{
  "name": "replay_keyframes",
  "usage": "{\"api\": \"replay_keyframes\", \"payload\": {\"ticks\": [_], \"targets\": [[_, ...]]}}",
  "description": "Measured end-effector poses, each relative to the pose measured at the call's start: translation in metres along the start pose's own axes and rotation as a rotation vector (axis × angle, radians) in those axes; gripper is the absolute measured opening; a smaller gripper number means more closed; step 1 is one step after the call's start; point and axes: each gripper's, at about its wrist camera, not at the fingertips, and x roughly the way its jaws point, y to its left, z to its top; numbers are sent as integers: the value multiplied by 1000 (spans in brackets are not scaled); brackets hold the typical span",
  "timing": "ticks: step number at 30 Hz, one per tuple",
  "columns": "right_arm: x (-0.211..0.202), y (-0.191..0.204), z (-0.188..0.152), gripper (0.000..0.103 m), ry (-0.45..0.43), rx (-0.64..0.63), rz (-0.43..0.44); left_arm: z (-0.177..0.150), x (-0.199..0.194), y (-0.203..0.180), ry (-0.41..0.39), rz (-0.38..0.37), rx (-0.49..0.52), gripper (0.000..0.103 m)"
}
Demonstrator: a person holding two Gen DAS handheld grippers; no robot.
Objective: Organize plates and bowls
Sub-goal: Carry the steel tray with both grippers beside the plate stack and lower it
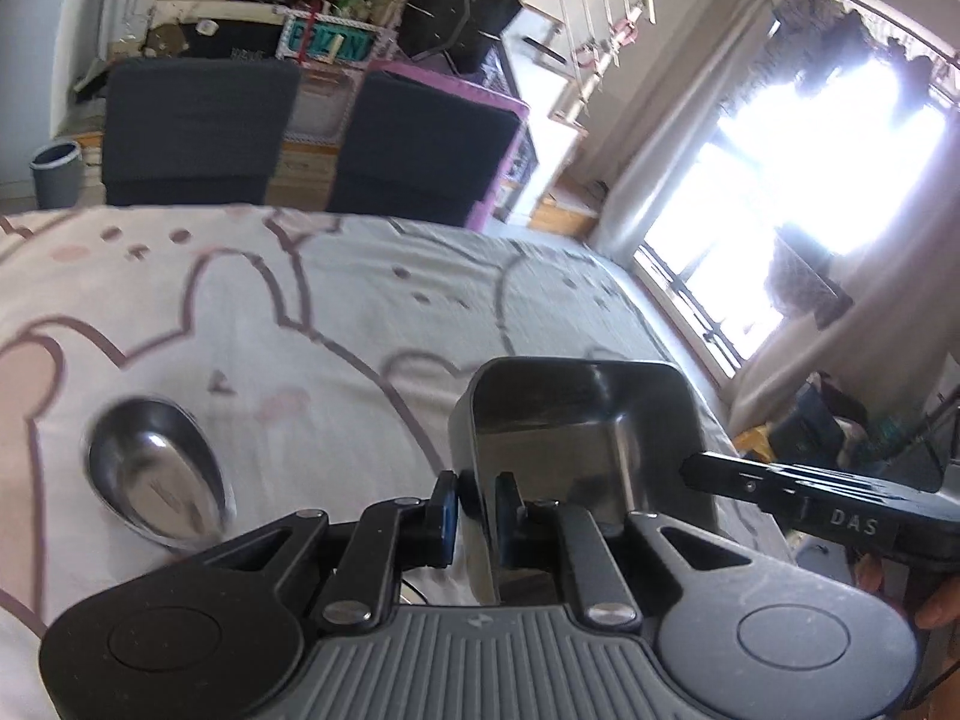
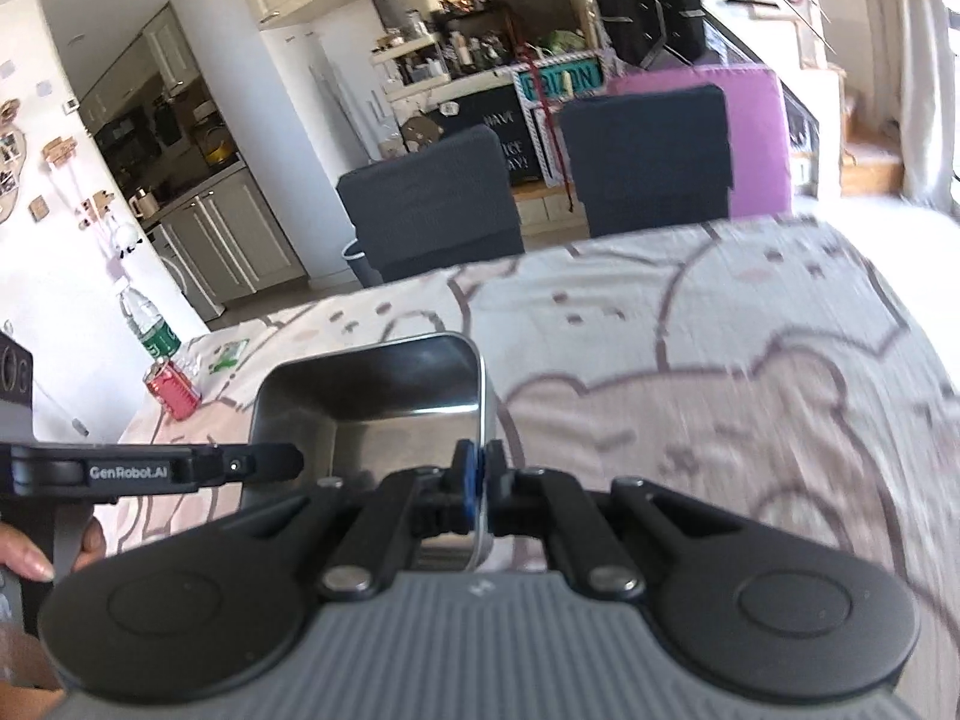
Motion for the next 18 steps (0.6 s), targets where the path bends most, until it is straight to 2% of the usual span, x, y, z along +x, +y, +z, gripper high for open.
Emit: {"api": "replay_keyframes", "payload": {"ticks": [9,18], "targets": [[-23,-44,-32,4,54,95,-68,-35,41,-38,133,-56,81,14],[-22,-62,-45,5,108,115,-132,-47,75,-53,220,-48,118,14]]}}
